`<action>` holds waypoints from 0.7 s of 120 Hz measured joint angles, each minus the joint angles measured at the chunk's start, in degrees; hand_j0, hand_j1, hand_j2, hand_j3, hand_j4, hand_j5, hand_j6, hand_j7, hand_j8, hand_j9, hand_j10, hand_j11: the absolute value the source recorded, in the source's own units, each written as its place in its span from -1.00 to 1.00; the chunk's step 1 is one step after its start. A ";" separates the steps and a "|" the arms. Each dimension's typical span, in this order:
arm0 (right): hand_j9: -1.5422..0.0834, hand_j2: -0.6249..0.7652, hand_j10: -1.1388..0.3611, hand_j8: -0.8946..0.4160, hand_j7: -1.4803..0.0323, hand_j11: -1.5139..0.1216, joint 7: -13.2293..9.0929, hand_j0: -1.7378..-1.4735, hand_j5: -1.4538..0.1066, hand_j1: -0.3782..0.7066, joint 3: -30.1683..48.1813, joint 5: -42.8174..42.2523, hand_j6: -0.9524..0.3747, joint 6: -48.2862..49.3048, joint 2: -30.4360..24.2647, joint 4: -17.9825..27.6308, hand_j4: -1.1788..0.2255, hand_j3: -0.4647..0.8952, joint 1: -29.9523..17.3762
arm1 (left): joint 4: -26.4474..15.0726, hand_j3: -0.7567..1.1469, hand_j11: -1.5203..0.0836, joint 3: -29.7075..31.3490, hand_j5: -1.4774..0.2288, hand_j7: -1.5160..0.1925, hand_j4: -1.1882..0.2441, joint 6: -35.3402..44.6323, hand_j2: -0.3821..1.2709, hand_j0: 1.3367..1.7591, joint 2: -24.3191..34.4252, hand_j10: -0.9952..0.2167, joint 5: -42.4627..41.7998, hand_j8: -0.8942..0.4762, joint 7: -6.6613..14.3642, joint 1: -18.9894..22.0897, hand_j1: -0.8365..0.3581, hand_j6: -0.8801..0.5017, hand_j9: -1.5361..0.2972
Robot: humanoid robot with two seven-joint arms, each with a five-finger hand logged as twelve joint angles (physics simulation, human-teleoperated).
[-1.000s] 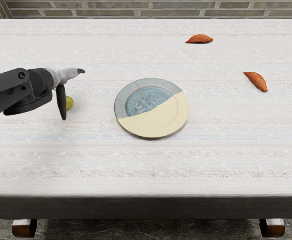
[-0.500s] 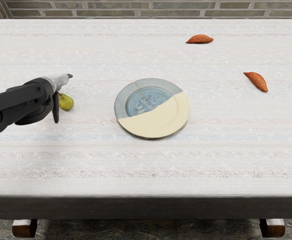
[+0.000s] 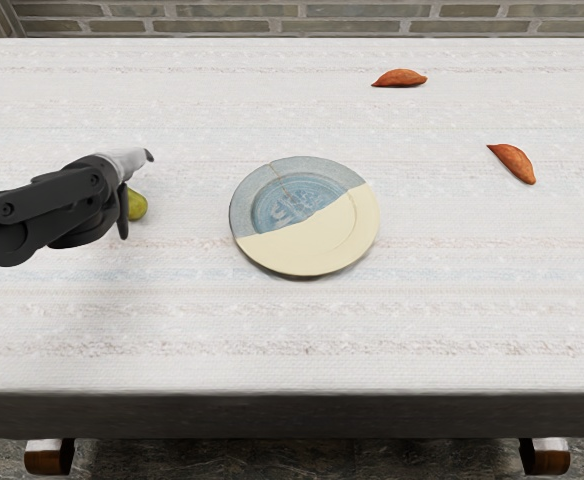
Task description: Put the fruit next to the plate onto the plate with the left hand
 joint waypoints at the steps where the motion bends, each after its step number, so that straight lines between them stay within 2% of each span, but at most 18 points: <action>1: 0.90 -0.10 0.52 0.37 0.96 0.85 0.00 -0.40 0.86 -0.95 0.00 0.00 0.44 0.00 0.00 0.00 0.68 -0.32 0.00 | 0.01 -0.21 0.66 0.02 0.51 0.55 0.45 0.01 -0.50 0.52 0.00 0.40 0.00 0.08 0.00 0.00 0.69 0.05 0.47; 36: 0.90 -0.10 0.52 0.37 0.96 0.85 0.00 -0.40 0.86 -0.95 0.00 -0.01 0.44 0.00 0.00 0.00 0.68 -0.32 0.00 | 0.02 -0.21 0.48 2.80 0.34 0.39 0.30 3.93 -0.47 0.52 -0.97 0.22 0.00 -0.07 0.00 0.28 0.48 -0.10 0.31; 84: 0.90 -0.10 0.52 0.37 0.96 0.85 0.00 -0.40 0.86 -0.95 0.00 0.01 0.44 0.00 0.00 0.00 0.68 -0.32 -0.02 | -0.09 -0.21 0.19 3.27 0.07 0.11 0.05 4.13 -0.43 0.52 -0.97 -0.08 -0.10 -0.33 0.00 0.26 0.12 -0.36 0.06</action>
